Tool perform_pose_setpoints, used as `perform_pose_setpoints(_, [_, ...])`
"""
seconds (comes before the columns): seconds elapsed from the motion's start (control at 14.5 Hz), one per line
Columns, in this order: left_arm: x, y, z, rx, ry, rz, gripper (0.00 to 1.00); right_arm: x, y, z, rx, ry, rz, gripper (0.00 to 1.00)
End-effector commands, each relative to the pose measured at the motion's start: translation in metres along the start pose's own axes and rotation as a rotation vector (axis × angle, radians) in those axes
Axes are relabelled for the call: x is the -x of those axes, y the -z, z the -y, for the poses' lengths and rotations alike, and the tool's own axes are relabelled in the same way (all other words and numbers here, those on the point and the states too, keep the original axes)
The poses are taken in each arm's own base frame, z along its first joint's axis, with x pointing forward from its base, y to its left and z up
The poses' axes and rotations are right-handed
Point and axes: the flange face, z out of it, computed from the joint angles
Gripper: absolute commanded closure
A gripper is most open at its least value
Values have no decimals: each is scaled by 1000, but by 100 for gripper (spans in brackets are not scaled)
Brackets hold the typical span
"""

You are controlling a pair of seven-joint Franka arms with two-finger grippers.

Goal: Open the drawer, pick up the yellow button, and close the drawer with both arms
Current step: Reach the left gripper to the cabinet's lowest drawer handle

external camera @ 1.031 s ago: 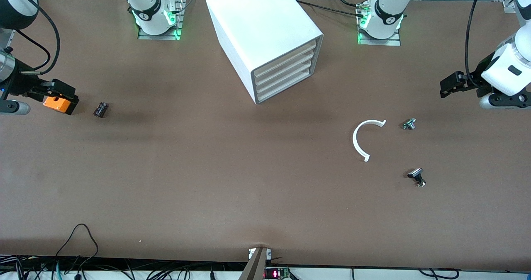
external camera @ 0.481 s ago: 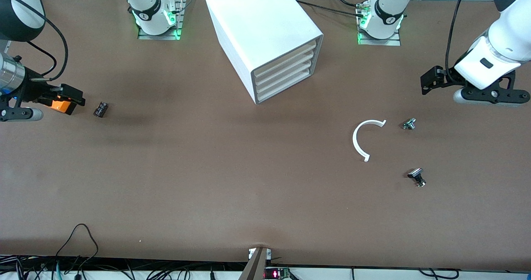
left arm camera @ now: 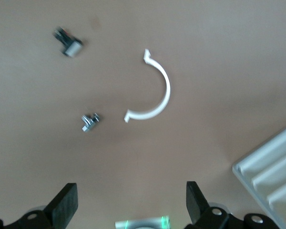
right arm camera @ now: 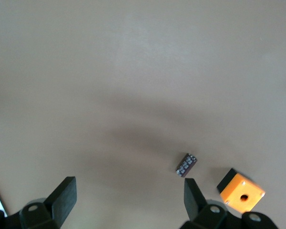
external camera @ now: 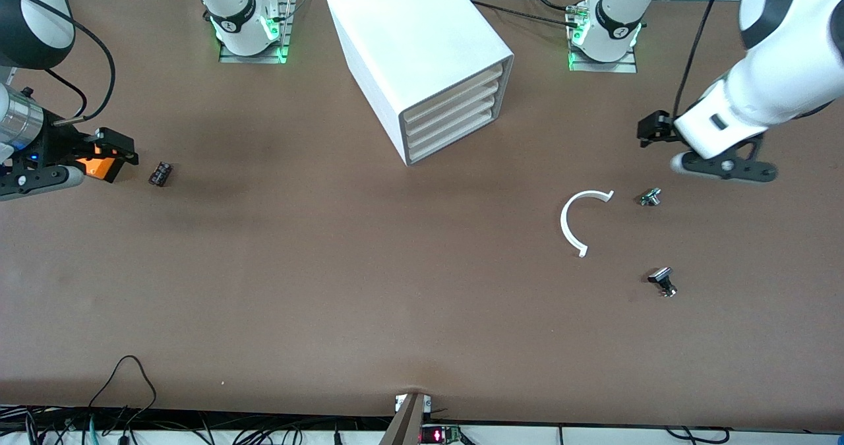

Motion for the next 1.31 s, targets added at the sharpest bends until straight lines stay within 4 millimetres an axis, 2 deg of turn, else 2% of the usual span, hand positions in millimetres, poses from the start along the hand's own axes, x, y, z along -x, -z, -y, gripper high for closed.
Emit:
perform_pose_setpoints(0.0, [-27,-51,-30,147,-92,123,0,-4,2,-1,-8,65,-2,0])
perform_pose_setpoints(0.21, [-40,-98,-41,347,-88,195,0,-4,3,0,-2,71,-7,0])
perform_pose_setpoints(0.34, [-39,-127,-54,467,-188,235,0,-6,15,-1,-1,104,-26,0])
perform_pose_setpoints(0.48, [-36,-165,-71,650,-227,283,0,-14,20,11,5,251,-39,0])
perform_pose_setpoints(0.69, [-27,-219,-96,868,-161,351,1,-25,25,10,23,496,-52,0])
perform_pose_setpoints(0.89, [-19,-246,-115,948,-287,342,1,-25,30,9,25,638,-59,0])
perform_pose_setpoints(1.03, [-10,-259,-124,1028,-276,354,1,-28,44,11,59,802,-80,0])
perform_pose_setpoints(1.17, [-1,-267,-143,1045,-311,365,1,-31,46,19,71,946,-87,0])
perform_pose_setpoints(1.24, [3,-270,-154,1047,-320,369,2,-37,37,19,59,989,-80,0])
